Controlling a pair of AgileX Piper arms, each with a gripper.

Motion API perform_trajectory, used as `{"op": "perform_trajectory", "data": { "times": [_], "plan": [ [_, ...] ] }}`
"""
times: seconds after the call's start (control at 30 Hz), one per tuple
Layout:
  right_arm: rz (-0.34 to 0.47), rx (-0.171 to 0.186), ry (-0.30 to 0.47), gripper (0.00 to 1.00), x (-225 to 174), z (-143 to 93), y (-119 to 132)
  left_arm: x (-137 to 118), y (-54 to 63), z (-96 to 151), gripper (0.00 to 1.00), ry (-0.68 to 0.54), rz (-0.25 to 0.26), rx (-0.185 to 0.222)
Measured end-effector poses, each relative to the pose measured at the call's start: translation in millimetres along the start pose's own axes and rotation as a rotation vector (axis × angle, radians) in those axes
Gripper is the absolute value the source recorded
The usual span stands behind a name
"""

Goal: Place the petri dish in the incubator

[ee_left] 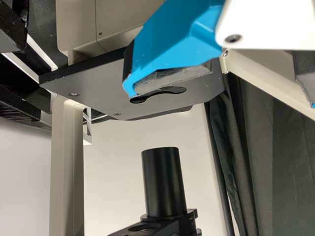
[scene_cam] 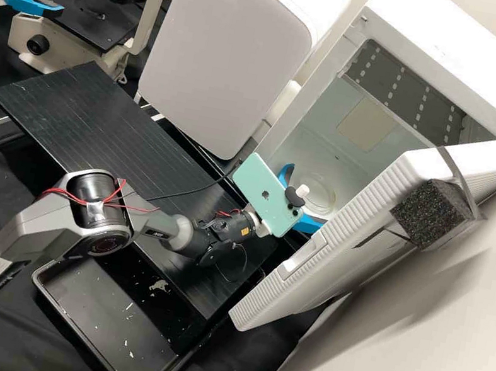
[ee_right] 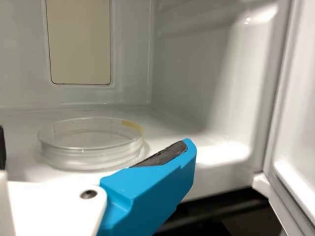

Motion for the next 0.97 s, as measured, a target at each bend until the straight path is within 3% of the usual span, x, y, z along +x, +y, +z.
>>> {"op": "perform_trajectory", "data": {
  "times": [0.23, 0.5, 0.67, 0.97],
  "plan": [
    [0.075, 0.034, 0.061, 1.00, -55.8, 4.4, 12.8, 0.0, 0.0, 0.0, 1.00, 0.000, 0.000, 0.000],
    [0.152, 0.037, 0.098, 1.00, -145.7, -26.0, 27.5, 0.0, 0.0, 0.0, 1.00, 0.000, 0.000, 0.000],
    [0.133, 0.047, 0.092, 1.00, -198.0, -43.8, 13.1, 0.0, 0.0, 0.0, 1.00, 0.000, 0.000, 0.000],
    [0.048, 0.146, 0.149, 1.00, -267.0, -72.8, -30.8, 0.0, 0.0, 0.0, 1.00, 0.000, 0.000, 0.000]
  ]
}}
